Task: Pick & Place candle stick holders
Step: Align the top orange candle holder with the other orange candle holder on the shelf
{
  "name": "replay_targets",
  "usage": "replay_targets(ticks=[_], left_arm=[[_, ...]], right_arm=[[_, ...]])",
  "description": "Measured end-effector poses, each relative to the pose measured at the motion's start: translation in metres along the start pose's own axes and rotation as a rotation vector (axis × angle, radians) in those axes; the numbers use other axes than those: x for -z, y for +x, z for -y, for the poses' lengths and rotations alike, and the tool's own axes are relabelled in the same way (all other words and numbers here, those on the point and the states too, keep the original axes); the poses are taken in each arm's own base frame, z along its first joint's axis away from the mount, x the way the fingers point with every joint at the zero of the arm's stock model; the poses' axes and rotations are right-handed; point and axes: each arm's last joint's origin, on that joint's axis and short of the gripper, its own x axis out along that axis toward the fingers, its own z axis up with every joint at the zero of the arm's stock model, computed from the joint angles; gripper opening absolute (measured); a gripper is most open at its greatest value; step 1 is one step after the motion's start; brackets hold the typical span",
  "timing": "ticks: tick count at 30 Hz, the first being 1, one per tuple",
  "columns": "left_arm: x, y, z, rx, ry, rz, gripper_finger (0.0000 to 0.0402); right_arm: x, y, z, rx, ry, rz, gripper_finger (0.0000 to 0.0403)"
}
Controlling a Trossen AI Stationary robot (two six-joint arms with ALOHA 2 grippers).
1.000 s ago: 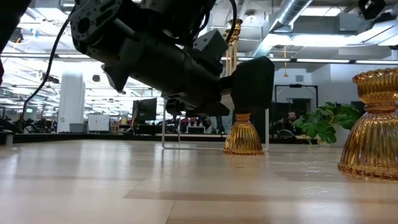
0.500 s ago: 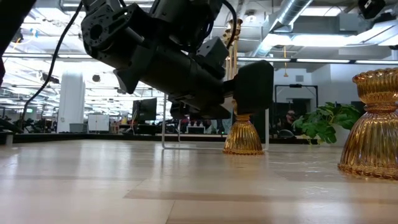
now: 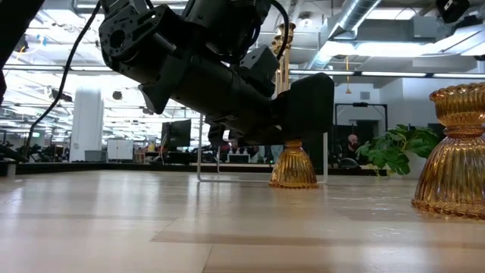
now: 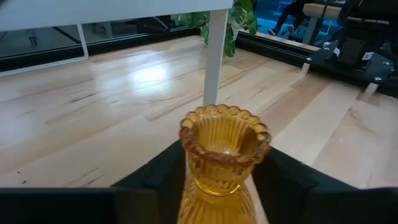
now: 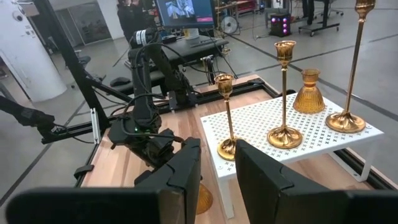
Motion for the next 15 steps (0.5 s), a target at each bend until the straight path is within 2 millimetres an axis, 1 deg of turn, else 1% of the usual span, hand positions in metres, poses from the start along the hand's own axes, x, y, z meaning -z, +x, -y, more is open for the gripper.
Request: replay_targets(ticks=[3,4,10,13,15], left_arm=[[0.0,-0.001,0.0,0.007,0.0,-0.003,0.0137],[0.0,-0.001,0.001,0.014,0.0,-0.006,0.0133],[0.001,-0.007,0.006,0.069,-0.031,-0.023,0.0133],[-0.003,-0.017,0.011,0.1,-0.042,-0.026,0.0141],[-0.013,-0.028,0.016,0.12,-0.035,-0.017,0.0145]], right_arm=[[0.0,0.0,0.0,0.0,0.002,0.0,0.0091],[0.0,0.0,0.0,0.0,0.002,0.0,0.0091],[0.0,0.0,0.0,0.0,0.009,0.0,0.0091],[0.0,0.0,0.0,0.0,0.01,0.0,0.0091],[0.0,0.0,0.0,0.0,0.01,0.0,0.0091]])
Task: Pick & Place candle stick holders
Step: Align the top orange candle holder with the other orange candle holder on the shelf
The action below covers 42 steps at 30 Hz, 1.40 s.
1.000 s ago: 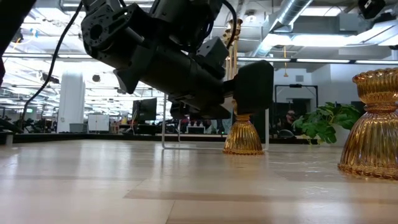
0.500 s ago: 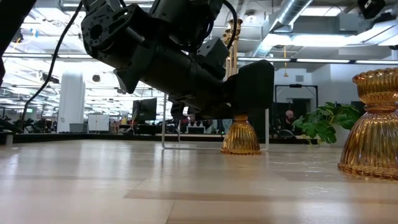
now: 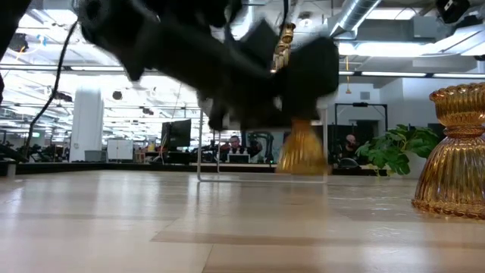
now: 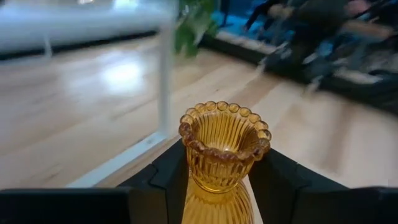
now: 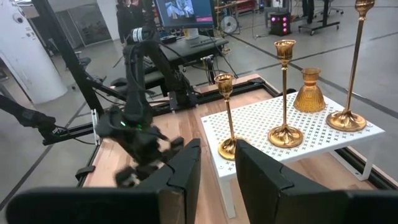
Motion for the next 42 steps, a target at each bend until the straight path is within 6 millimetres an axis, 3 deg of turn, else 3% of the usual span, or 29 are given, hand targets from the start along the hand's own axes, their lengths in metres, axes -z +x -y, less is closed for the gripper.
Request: replay_targets(ticks=[7,13,18,23,31,42], left_arm=[[-0.067,-0.05,0.017,0.003,-0.013,0.112,0.0142],[-0.135,-0.086,0.002,-0.196,0.097,0.195,0.0147],[-0.186,-0.086,-0.029,-0.319,0.141,0.228,0.0148],[-0.219,-0.071,-0.063,-0.444,0.16,0.261,0.0148],[-0.236,-0.03,-0.102,-0.402,0.209,0.326,0.0149],[-0.213,0.011,-0.145,-0.177,0.227,0.062,0.0144]], right_arm=[[0.0,0.0,0.0,0.0,0.0,0.0,0.0091],[0.0,0.0,0.0,-0.001,0.002,0.004,0.0091],[-0.001,0.0,0.0,-0.002,0.005,0.01,0.0091],[-0.003,0.0,-0.001,-0.006,0.012,0.024,0.0091],[-0.003,0.0,-0.001,-0.009,0.016,0.031,0.0091],[-0.003,0.0,-0.001,-0.012,0.012,0.029,0.0091]])
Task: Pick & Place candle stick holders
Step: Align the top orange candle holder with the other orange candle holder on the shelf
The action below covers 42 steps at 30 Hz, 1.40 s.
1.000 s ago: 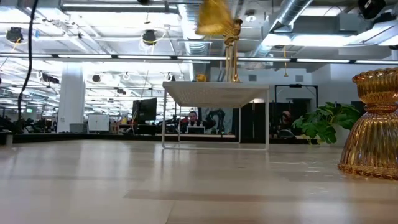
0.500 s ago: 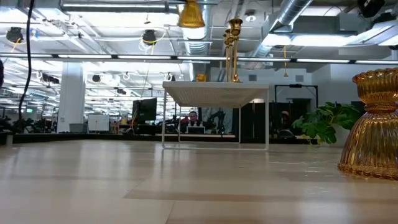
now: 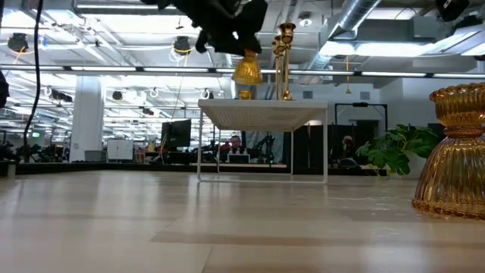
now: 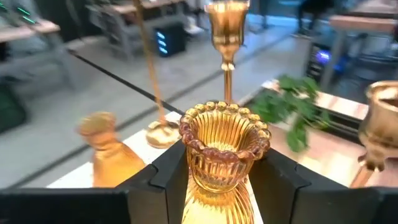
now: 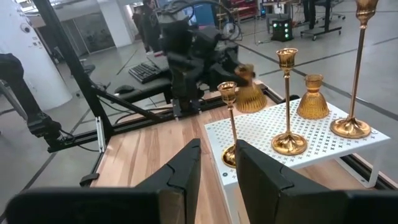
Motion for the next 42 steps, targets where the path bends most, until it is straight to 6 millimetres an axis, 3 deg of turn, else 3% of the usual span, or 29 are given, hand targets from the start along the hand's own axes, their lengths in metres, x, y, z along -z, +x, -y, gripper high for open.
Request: replay_targets(ticks=[12,16,23,29,42], left_arm=[[0.014,0.026,-0.035,0.155,0.025,-0.104,0.0145],[0.023,0.024,-0.045,0.149,0.018,-0.098,0.0145],[0.03,0.005,-0.066,0.149,-0.046,0.026,0.0145],[0.036,0.001,-0.067,0.163,-0.053,0.03,0.0145],[0.056,0.019,-0.059,0.162,-0.032,-0.014,0.0145]], right_arm=[[0.0,0.0,0.0,-0.003,0.0,-0.002,0.0091],[0.0,0.0,0.0,-0.004,0.0,-0.002,0.0091],[0.0,0.0,0.0,-0.003,-0.009,-0.004,0.0091],[0.0,0.0,0.0,-0.002,-0.025,-0.004,0.0091],[0.0,0.0,0.0,-0.001,-0.024,-0.001,0.0091]])
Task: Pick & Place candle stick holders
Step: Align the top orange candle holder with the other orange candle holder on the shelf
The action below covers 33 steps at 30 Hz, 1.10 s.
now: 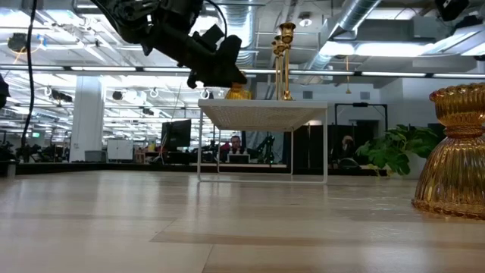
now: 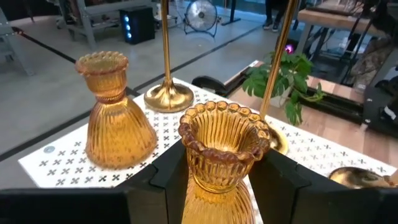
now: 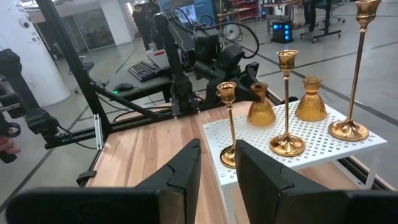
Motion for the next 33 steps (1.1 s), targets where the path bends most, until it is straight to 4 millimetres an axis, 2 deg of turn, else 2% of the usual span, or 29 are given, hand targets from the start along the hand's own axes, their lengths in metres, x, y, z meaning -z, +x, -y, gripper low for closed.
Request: replay_targets(ticks=[13,33], left_arm=[[0.0039,0.0068,0.0025,0.025,-0.002,0.015,0.0145],[0.004,0.0068,0.0025,0.025,-0.001,0.014,0.0145]], right_arm=[[0.0,0.0,0.0,0.001,0.0,0.0,0.0091],[0.0,0.0,0.0,0.0,0.0,0.0,0.0091]])
